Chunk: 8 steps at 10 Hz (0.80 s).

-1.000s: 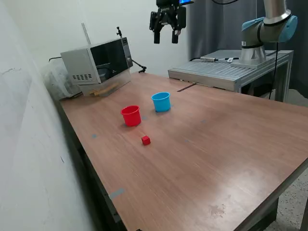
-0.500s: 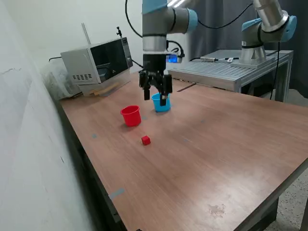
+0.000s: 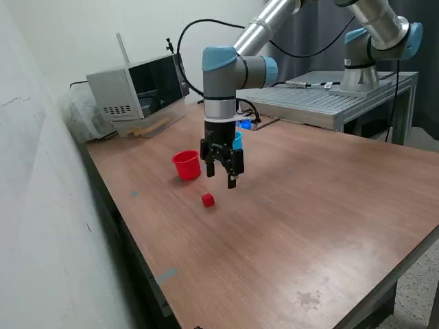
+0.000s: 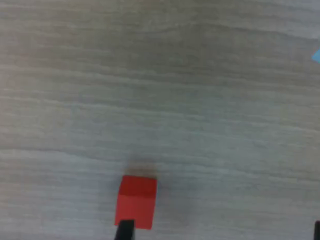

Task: Place red objects in the red bin, and blue objects in the blue bin.

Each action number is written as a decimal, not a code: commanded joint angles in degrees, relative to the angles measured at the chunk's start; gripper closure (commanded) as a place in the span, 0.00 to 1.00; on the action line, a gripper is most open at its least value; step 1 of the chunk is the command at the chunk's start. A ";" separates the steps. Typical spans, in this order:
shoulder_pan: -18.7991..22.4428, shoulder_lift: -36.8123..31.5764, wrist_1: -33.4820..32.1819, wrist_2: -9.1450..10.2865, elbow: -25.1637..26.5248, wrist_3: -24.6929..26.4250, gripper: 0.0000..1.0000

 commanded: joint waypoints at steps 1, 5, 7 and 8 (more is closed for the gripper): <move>-0.13 1.69 -0.49 -0.79 -1.75 1.74 0.00; -0.75 4.77 -0.84 -1.67 -4.74 1.74 0.00; -1.62 5.30 -1.19 -1.67 -5.09 1.74 0.00; -2.06 5.30 -1.19 -1.67 -5.01 1.74 0.00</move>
